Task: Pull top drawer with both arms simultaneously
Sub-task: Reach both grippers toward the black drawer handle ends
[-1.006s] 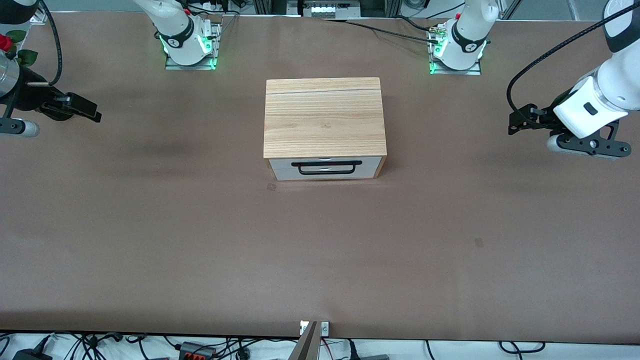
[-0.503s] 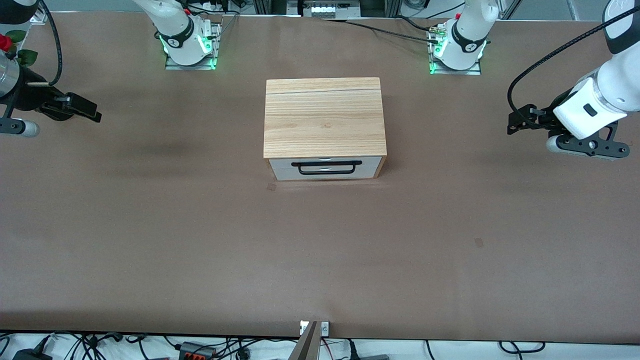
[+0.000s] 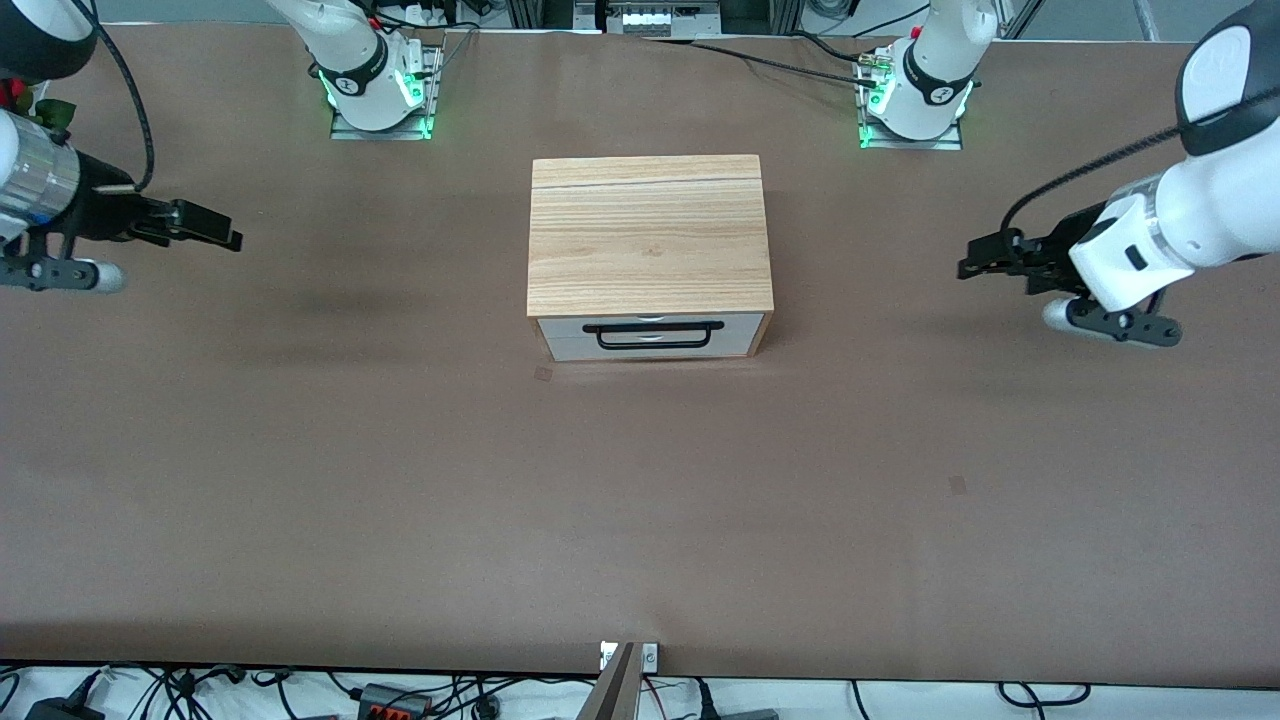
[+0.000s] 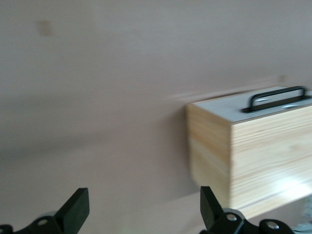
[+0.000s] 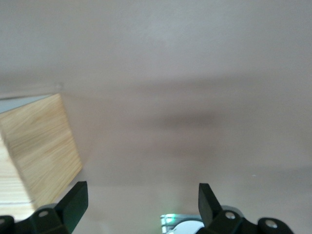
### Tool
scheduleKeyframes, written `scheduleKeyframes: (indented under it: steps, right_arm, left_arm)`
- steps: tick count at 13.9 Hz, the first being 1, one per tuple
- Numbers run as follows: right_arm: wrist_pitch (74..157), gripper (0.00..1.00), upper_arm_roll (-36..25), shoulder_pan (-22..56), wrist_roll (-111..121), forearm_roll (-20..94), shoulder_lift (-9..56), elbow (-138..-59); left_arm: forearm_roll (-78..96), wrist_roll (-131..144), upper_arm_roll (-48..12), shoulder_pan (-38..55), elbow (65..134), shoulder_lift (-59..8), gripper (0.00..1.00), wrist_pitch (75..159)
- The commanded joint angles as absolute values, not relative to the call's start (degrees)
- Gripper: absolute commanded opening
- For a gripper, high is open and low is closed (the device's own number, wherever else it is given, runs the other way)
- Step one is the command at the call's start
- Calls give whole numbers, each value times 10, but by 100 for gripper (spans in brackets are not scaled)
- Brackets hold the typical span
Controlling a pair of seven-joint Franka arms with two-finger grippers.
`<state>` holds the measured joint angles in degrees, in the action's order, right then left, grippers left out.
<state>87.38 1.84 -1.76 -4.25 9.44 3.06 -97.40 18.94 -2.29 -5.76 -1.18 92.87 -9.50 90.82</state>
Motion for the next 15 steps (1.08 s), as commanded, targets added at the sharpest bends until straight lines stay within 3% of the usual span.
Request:
scheduleKeyframes:
  steps: [1,6,11,15]
  right_arm:
    - [860,100,19,-17,-7,180,72,-966]
    - [880,100,23,5,89,414,175,-970]
    - [1011,100,22,85,235,574,251,-997]
    - [1064,100,23,140,378,748,334,-1004]
  left_arm:
    - [272,-19,-60,-15,909,-157,100,927]
    - [494,-111,-60,-8,911,-264,100,950]
    - [622,-197,-83,19,910,-366,100,973]
    - [715,-279,-89,66,915,-413,100,993]
